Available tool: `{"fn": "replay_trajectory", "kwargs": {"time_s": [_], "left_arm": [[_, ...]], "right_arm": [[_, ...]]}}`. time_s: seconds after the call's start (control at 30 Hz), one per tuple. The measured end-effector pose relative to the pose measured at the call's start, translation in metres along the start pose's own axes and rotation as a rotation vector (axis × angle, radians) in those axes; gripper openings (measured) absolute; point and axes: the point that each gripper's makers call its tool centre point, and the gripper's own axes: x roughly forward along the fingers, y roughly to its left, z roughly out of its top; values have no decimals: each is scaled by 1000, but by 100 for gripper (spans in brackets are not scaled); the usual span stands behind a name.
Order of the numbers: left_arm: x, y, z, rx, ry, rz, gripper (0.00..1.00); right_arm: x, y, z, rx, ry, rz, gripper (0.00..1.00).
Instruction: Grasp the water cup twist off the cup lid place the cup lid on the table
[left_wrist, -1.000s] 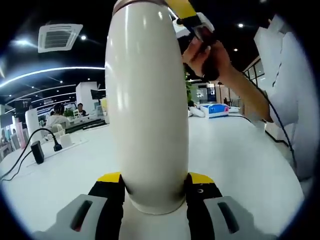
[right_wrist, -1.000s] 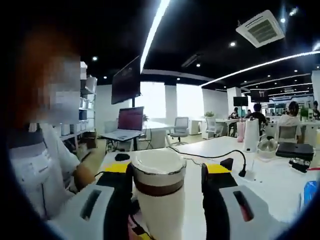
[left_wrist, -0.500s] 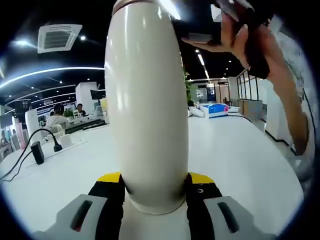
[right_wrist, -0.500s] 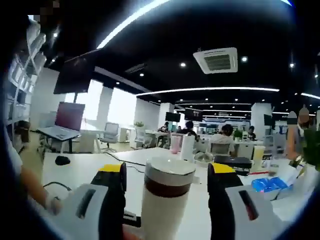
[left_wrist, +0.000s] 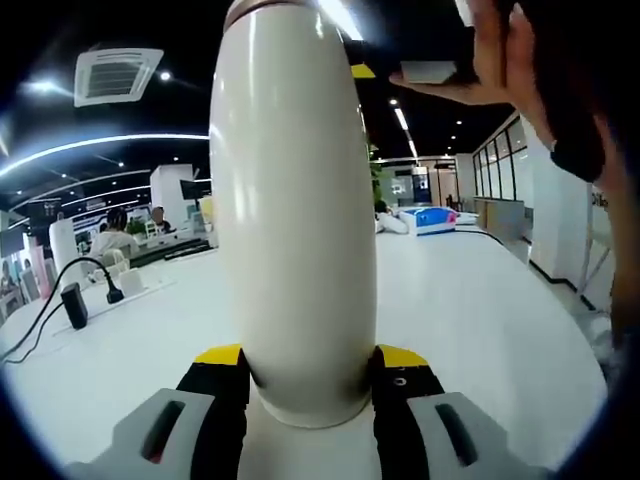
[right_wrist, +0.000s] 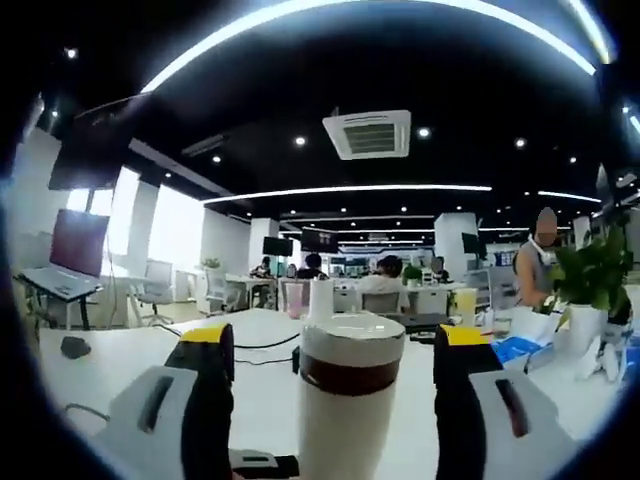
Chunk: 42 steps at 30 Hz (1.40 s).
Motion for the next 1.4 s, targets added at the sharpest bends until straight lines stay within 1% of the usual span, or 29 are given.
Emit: {"fn": "replay_trajectory", "kwargs": {"time_s": [0.23, 0.33, 0.43, 0.5, 0.57, 0.63, 0.67, 0.73, 0.83, 1.03, 1.17, 1.3, 1.4], "left_arm": [[-1, -4, 0, 4, 0, -3, 50], [-1, -5, 1, 5, 1, -4, 50], [-1, -6, 1, 3, 1, -4, 50], [-1, -6, 0, 5, 0, -4, 50], [-1, -7, 0, 5, 0, -4, 50], [-1, -7, 0, 7, 0, -3, 50], [-1, -7, 0, 8, 0, -3, 50], [-2, -7, 0, 9, 0, -4, 50], [-2, -8, 0, 9, 0, -4, 50], [-1, -9, 0, 13, -2, -4, 50], [-1, -10, -1, 14, -1, -5, 50], [-1, -9, -2, 15, -1, -5, 50], [0, -8, -3, 14, -1, -3, 50]], "right_arm": [[8, -5, -7, 26, 32, -6, 80], [8, -8, -5, 40, 28, -14, 76], [10, -8, -1, 101, 0, 0, 72], [11, -8, -2, 75, 7, -13, 71], [13, -7, -7, 40, 31, -11, 70], [15, -7, -10, 41, 41, -11, 70], [16, -8, -11, 44, 45, -12, 68], [15, -9, -14, 39, 60, -14, 60], [13, -12, -12, 31, 51, -16, 53], [12, -8, -13, 62, 43, 9, 49], [12, -8, -13, 45, 43, 22, 49], [13, -7, -13, 47, 39, 43, 49], [14, -6, -14, 93, 43, 80, 48]]}}
